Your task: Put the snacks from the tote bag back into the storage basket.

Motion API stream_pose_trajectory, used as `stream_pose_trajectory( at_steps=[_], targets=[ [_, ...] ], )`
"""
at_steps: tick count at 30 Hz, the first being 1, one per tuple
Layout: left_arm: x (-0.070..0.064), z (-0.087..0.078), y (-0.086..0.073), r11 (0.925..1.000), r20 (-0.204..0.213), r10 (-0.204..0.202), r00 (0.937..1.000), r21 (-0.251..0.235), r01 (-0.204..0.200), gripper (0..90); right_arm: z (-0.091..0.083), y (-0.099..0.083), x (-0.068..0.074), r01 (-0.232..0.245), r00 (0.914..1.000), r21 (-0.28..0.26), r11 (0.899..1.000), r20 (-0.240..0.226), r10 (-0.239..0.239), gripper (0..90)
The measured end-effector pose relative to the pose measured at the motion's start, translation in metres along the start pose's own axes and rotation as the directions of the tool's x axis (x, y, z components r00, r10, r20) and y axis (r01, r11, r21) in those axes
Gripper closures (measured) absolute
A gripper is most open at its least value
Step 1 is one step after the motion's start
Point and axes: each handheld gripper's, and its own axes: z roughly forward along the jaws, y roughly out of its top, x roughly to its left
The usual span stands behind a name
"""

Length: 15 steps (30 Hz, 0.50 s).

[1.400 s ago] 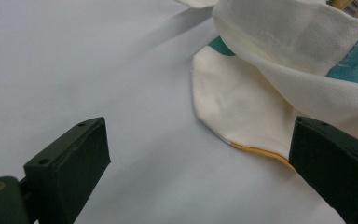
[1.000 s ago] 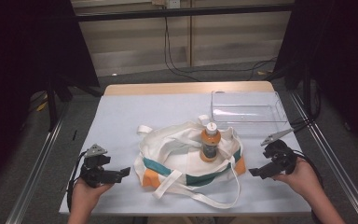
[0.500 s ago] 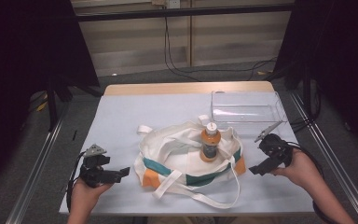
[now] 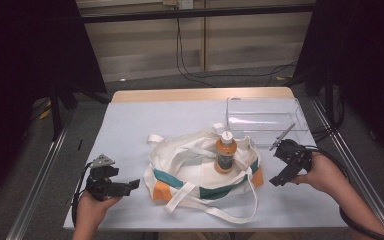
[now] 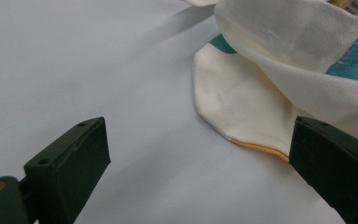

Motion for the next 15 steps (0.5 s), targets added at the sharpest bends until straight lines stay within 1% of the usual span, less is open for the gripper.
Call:
stream_pose_trajectory(
  at_steps=[1,2,3,4,5,12,15],
  targets=[
    [0.0,0.0,0.0,1.0,-0.002,0.0,1.0,-0.001,0.0,4.8,-0.001,0.001,0.0,0.006,1.0,0.003,1.0,-0.001,-0.006,7.5],
    [0.0,0.0,0.0,1.0,-0.002,0.0,1.0,-0.001,0.0,4.8,-0.002,0.004,0.0,0.01,0.9999,0.023,1.0,-0.002,-0.01,7.4],
    [0.0,0.0,0.0,1.0,-0.001,-0.002,1.0,-0.001,0.002,4.8,-0.002,0.004,0.0,0.01,0.9999,0.023,1.0,-0.002,-0.01,7.4],
    [0.0,0.0,0.0,1.0,-0.001,-0.001,1.0,0.0,0.001,4.8,-0.003,0.007,0.001,0.01,0.9999,0.039,0.999,-0.006,-0.01,7.5],
    [0.0,0.0,0.0,1.0,-0.001,-0.001,1.0,0.0,0.001,4.8,-0.003,0.008,0.001,0.018,0.9998,0.043,0.999,-0.002,-0.018,7.4],
    [0.0,0.0,0.0,1.0,0.003,-0.002,1.0,-0.002,0.002,4.8,-0.007,0.014,0.001,0.014,0.9999,0.061,0.998,-0.008,-0.013,7.5],
    [0.0,0.0,0.0,1.0,0.007,-0.001,1.0,-0.001,0.001,4.8,-0.011,0.017,0.0,0.023,0.9997,0.061,0.998,-0.01,-0.022,7.5]
  ],
)
